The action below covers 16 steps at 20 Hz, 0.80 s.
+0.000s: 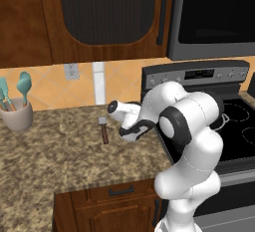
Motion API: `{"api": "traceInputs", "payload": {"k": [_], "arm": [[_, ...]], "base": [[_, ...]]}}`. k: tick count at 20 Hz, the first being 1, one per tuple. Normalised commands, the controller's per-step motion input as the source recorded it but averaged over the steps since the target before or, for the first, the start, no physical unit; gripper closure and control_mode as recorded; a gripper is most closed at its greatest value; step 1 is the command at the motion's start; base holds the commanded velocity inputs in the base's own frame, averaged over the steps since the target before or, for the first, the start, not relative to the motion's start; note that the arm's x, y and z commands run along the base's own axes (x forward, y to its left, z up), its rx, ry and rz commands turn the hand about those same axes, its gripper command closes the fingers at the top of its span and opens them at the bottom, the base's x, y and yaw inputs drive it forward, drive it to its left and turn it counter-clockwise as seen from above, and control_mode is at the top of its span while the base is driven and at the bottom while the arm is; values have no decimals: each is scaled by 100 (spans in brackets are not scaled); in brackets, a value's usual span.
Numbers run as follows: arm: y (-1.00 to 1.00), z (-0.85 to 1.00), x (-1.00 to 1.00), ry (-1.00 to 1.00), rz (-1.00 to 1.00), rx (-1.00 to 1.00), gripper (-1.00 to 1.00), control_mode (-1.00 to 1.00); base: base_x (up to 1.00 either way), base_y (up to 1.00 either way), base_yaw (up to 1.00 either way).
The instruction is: Put the onion and broccoli in the pot. Retrieve the spatula and lightly stir the vegetables in the pot.
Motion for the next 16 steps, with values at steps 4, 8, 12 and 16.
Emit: {"api": "traceInputs", "payload": {"k": [4,8,12,16], "arm": [[-26,-2,0,0,0,-3,-100,-100],[-25,-7,10,0,0,-3,-100,-100],[-1,-19,40,1,1,0,100,-100],[0,-6,11,0,5,0,100,-100]], "base": [[0,0,0],[0,0,0],[0,0,0],[0,0,0]]}}
